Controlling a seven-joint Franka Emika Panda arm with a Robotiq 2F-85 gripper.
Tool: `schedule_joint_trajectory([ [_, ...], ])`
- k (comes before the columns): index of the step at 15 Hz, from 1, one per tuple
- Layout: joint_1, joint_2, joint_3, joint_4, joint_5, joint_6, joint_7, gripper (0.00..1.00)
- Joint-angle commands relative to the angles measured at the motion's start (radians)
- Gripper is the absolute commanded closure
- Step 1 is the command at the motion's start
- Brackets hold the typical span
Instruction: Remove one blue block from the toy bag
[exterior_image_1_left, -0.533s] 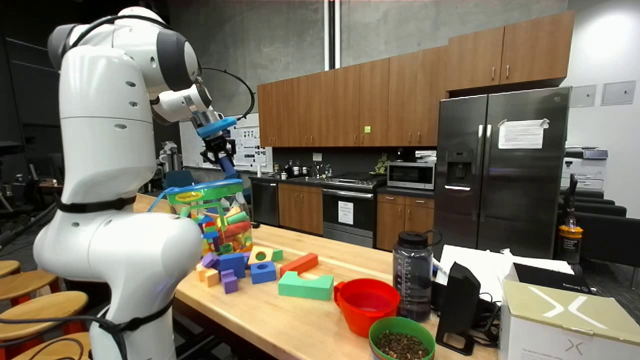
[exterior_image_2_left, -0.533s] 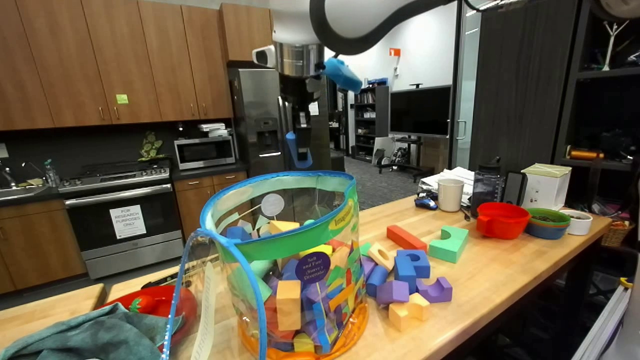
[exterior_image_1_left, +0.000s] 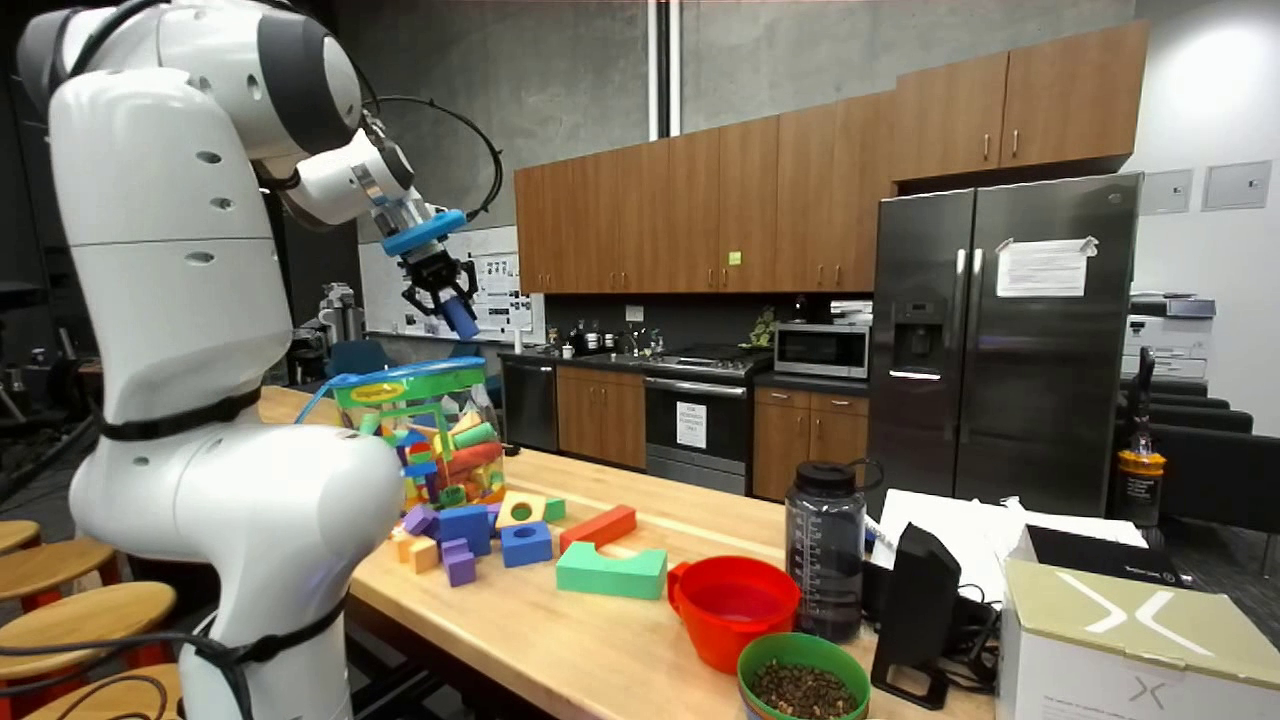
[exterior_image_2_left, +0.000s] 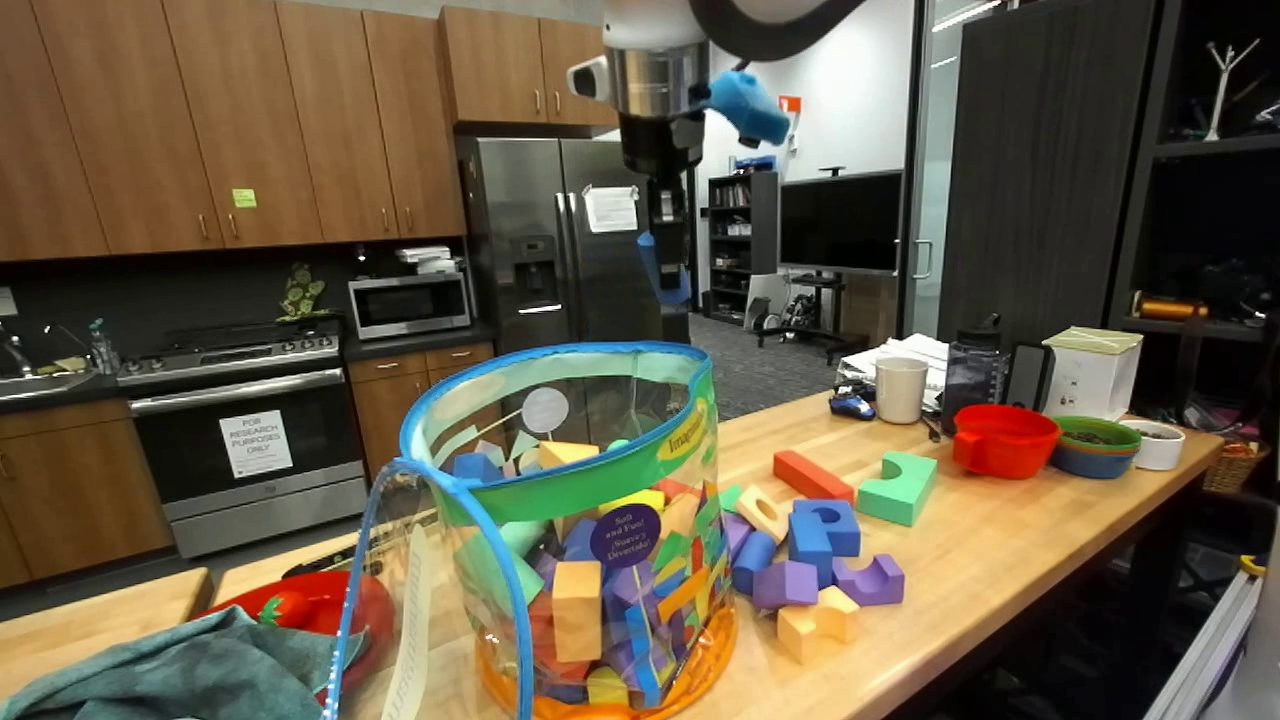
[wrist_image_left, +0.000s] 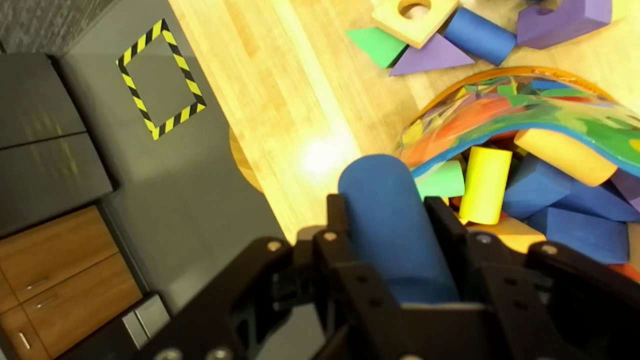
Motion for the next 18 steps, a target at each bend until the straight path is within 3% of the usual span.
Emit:
schedule_joint_trajectory([
  [1,-0.01,-0.146,0.005,-0.209,-0.009,0.053,0.143,0.84],
  [10,-0.016,-0.38,0.054,-0.572,-0.053,0.173,0.443,0.84],
  [18,-0.05,-0.422,0.106,-0.753,-0.107,0.356,0.607,0.84],
])
